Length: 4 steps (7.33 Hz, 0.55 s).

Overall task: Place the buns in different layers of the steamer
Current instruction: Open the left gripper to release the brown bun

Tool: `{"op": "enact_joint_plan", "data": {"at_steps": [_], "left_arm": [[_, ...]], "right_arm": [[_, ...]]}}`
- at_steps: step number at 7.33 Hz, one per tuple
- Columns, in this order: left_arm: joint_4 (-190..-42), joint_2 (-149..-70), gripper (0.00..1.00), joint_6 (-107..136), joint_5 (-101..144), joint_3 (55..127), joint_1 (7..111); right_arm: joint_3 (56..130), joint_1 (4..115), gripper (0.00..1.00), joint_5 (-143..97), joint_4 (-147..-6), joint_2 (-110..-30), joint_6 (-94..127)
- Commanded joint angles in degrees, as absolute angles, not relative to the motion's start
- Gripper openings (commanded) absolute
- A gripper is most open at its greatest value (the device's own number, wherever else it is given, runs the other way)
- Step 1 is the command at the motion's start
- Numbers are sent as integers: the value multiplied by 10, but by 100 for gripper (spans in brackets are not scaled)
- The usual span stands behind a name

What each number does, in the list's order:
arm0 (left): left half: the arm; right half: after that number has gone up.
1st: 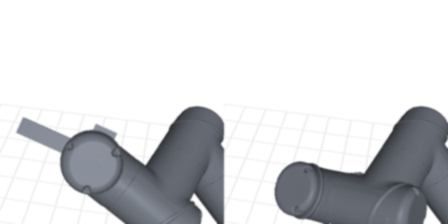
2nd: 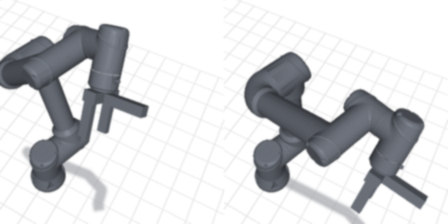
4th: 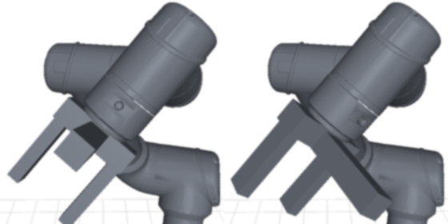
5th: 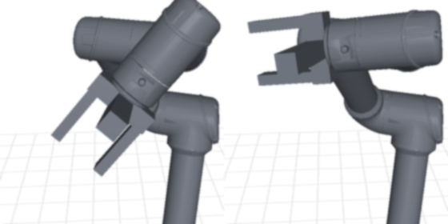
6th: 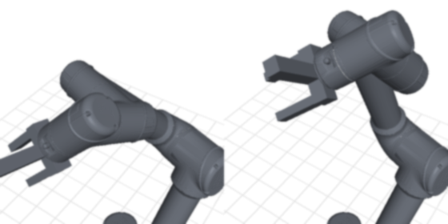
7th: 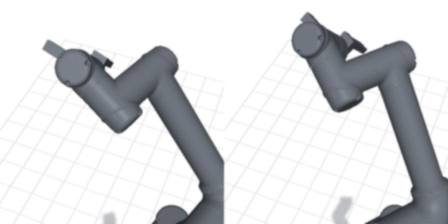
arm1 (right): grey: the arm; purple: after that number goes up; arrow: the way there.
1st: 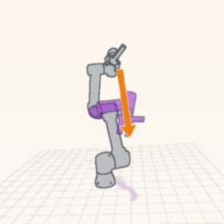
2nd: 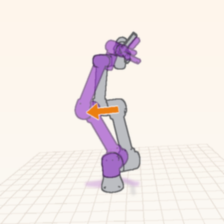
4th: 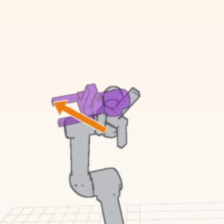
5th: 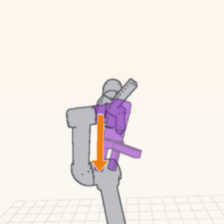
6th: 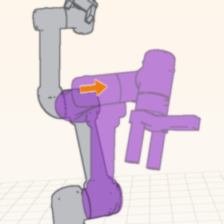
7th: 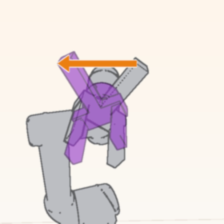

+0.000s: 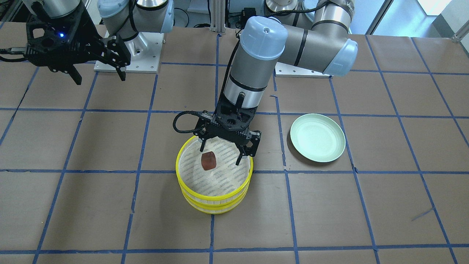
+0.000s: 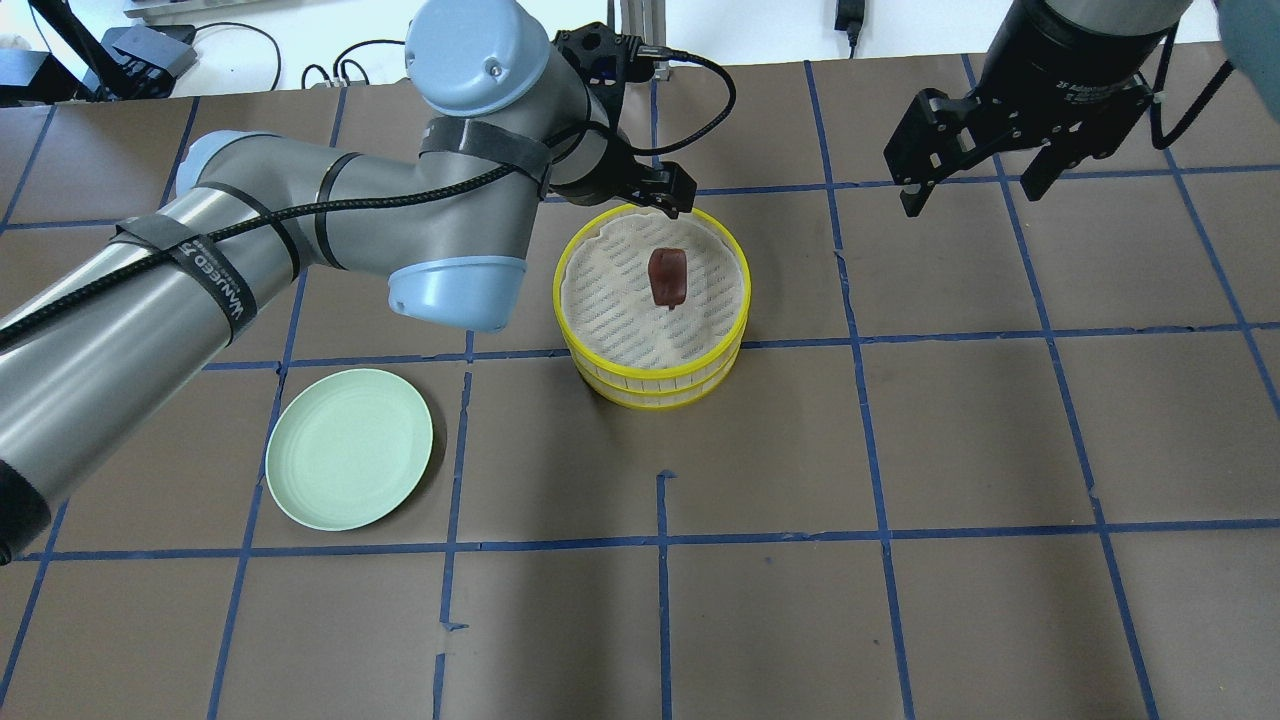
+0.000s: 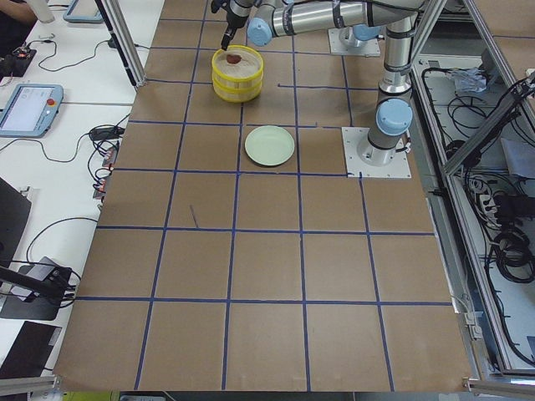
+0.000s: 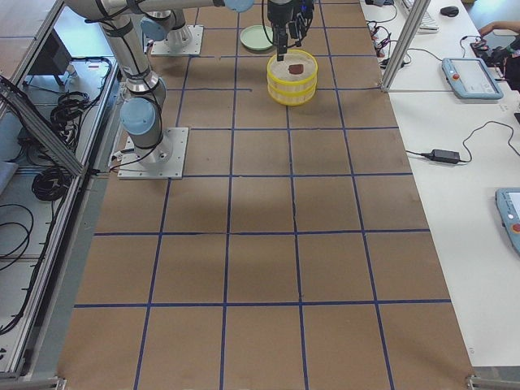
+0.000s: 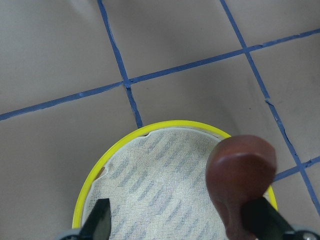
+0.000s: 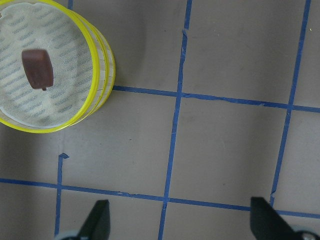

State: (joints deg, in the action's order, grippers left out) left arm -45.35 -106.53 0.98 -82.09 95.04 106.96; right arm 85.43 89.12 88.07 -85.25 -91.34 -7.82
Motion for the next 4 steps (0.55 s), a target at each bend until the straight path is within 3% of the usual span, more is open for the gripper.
{"op": "enact_joint_plan", "data": {"at_steps": [1, 4], "left_arm": [[-457, -1063, 100, -2, -822, 937, 1067], [-691, -980, 100, -66, -826, 917, 989]], "right_arm": [[854, 891, 100, 881, -853, -913, -78], [853, 891, 100, 881, -853, -914, -77]]}}
